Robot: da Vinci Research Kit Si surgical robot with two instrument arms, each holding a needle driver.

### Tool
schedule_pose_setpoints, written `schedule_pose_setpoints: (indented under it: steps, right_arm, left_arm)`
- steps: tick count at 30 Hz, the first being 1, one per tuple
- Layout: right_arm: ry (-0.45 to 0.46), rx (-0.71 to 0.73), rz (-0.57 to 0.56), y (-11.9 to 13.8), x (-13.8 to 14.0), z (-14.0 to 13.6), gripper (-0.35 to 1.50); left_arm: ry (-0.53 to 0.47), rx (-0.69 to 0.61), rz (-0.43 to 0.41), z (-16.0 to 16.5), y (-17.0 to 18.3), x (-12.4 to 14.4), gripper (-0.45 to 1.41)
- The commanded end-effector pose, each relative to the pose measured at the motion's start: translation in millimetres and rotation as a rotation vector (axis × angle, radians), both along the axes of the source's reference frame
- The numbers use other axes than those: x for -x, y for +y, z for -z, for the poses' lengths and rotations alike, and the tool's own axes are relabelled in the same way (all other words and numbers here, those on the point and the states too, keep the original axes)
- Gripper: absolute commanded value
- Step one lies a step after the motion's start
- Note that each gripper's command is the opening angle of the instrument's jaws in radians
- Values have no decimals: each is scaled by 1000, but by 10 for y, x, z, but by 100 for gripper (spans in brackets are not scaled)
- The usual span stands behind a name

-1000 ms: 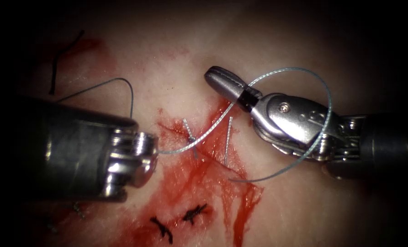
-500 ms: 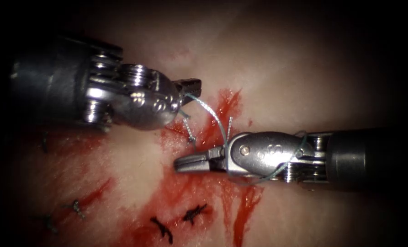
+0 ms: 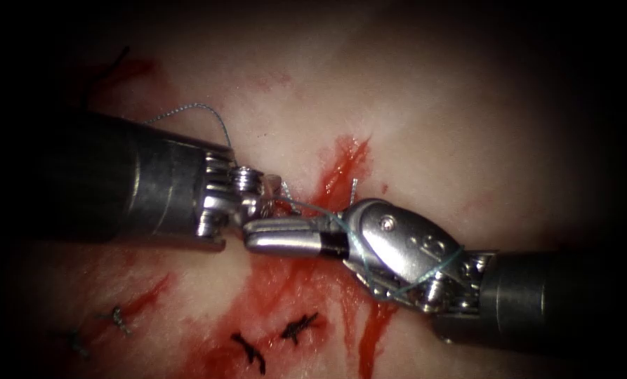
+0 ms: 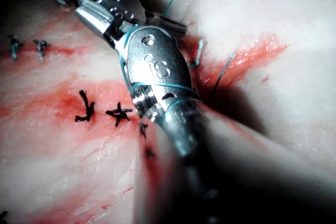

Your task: Wound Closure

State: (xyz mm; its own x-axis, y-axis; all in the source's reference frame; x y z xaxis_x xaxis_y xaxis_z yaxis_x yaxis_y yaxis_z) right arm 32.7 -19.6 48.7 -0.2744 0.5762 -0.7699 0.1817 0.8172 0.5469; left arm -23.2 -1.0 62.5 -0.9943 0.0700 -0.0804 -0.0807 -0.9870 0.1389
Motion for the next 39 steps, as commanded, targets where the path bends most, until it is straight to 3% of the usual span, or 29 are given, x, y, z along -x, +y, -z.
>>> schedule_pose_setpoints:
  steps: [1,7,13,15,16,17,18,19,20,23,26,30,35,39]
  right_arm:
    - [16,-25,-22,0,-6,-3,-35]
    - [-14,-54,-158,10,4,1,-35]
    - [14,-84,-261,24,14,3,-35]
    - [-45,-125,-392,27,18,5,-35]
    - [-149,-132,-482,26,17,7,-35]
    - [-289,-106,-475,24,17,10,-35]
    - [-363,-135,-476,22,16,13,-35]
    - [-363,-135,-476,22,16,13,-35]
    - [-533,-195,-499,16,15,18,-35]
    - [-640,-287,-533,12,14,22,-35]
    - [-787,-404,-503,5,24,9,-35]
    - [-894,-502,-496,-8,39,-10,-35]
    - [-941,-638,-552,-19,57,-43,-35]
    - [-999,-697,-566,-21,72,-57,-35]
  left_arm:
    - [4,-4,-7,-7,-4,4,-45]
    - [10,-22,-18,-4,-10,-4,-45]
    - [15,-28,-15,1,-14,-5,-45]
    - [9,-31,-24,6,-17,-3,-45]
    - [3,-35,-26,10,-20,0,-45]
    - [1,-37,-33,14,-22,3,-45]
    - [0,-39,-36,17,-23,5,-45]
    - [0,-39,-36,17,-23,5,-45]
    - [-6,-45,-37,23,-24,9,-45]
    - [-3,-46,-46,33,-26,15,-45]
    - [-12,-36,-57,39,-34,27,-45]
    - [-7,-34,-59,42,-39,33,-45]
    - [-13,-15,-164,41,-62,43,-45]
    - [-11,-24,-172,46,-70,49,-45]
